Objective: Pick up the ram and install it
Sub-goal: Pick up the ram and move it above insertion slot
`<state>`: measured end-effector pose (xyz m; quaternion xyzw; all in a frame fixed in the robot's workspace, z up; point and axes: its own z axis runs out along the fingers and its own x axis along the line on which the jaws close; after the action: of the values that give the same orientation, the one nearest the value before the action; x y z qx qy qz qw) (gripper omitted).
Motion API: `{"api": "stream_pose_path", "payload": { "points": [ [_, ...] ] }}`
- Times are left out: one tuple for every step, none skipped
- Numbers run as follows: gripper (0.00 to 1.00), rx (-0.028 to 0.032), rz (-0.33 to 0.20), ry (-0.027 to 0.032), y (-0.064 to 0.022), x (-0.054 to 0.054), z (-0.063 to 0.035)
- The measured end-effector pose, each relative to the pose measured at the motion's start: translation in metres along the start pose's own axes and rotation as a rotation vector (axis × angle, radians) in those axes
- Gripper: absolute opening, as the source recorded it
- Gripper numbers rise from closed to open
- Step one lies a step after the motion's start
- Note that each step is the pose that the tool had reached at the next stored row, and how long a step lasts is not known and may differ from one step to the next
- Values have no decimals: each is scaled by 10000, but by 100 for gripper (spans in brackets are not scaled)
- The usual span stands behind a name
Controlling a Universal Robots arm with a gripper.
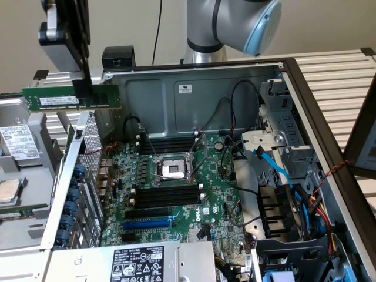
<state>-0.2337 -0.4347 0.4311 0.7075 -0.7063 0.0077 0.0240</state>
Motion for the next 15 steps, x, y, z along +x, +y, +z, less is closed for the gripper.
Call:
{"api": "stream_pose_path", "payload": {
  "points": [
    [14,0,1,0,-45,0,-1],
    [14,-1,0,0,-90,0,-2],
    [14,-1,0,0,-133,0,-3],
    [14,-1,0,1,-180,0,-5],
    [14,-1,1,1,-226,0,-6],
    [14,-1,0,0,-269,0,-7],
    [14,0,0,0,-316,1,-7],
    [14,-1,0,0,-364,1,-9],
    [14,-1,0,0,-406,1,-9],
    [14,-1,1,1,-453,1,-11],
    [14,-1,0,0,-498,1,-12],
    [14,-2,0,1,-546,1,-13],
    [14,-1,0,0,-590,1,-14],
    [14,-2,0,1,-636,1,-15],
    [14,-2,0,0,-681,1,-16]
  ]
}}
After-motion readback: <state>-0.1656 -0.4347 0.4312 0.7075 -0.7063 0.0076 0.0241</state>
